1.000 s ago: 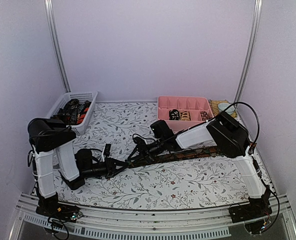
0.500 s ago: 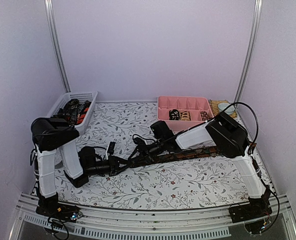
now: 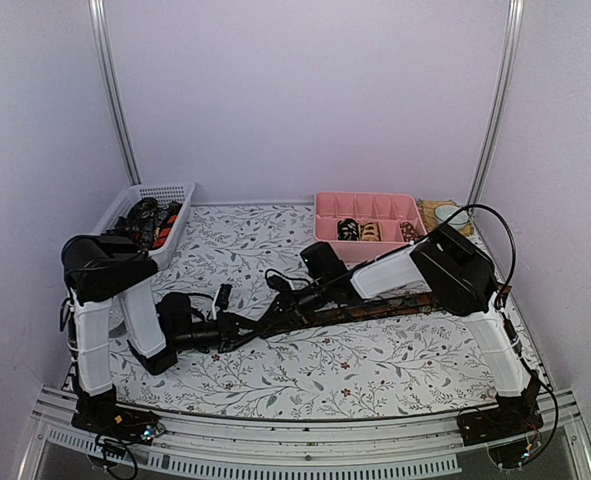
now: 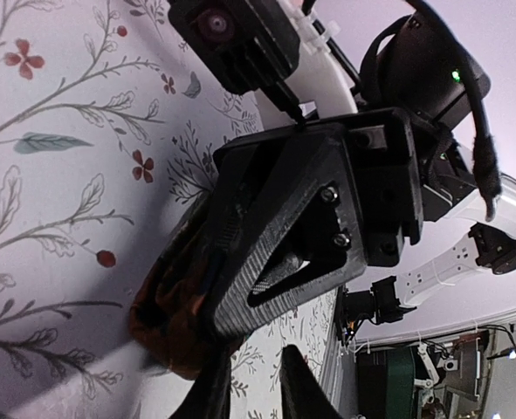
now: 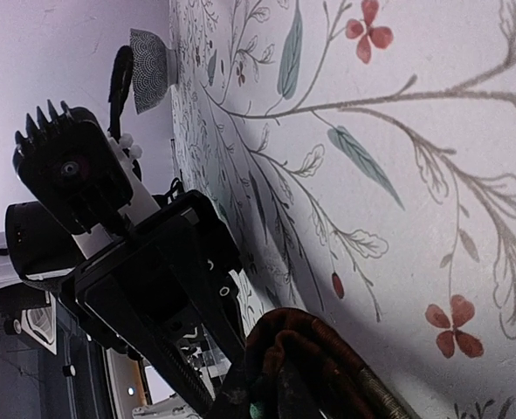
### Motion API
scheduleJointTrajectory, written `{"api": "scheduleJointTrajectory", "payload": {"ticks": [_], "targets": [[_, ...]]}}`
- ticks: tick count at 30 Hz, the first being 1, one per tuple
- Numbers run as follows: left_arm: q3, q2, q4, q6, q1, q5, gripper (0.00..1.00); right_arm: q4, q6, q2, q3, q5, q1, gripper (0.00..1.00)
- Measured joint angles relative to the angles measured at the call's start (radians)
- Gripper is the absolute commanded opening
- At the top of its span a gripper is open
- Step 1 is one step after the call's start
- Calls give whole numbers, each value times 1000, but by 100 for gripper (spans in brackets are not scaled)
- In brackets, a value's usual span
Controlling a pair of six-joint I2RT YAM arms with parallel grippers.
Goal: Roll the ties
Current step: Roll the tie at the center of the board.
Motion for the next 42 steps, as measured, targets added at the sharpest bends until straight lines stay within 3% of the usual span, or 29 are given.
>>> {"api": "scheduleJointTrajectory", "payload": {"ticks": [6, 11, 17, 28, 33, 37, 42], "targets": [[-63, -97, -58, 7, 0, -43, 45, 5, 0, 0, -13, 2, -3, 3], [-74, -266, -229, 66, 0, -111, 83, 111, 40, -3, -63, -7, -5, 2], [-35, -385, -493, 123, -2, -189, 99, 227, 130, -29, -143, -6, -9, 2], [-35, -394, -531, 178, -15, -202, 100, 280, 227, -66, -216, 14, -11, 2], [-6, -459, -642, 280, -25, -211, 93, 283, 252, -69, -223, 21, -13, 1], [112, -531, -851, 332, -63, -305, 93, 237, 246, -84, -222, 43, -15, 0], [56, -586, -878, 265, -121, -450, 91, 207, 241, -106, -222, 72, -21, 0]]}}
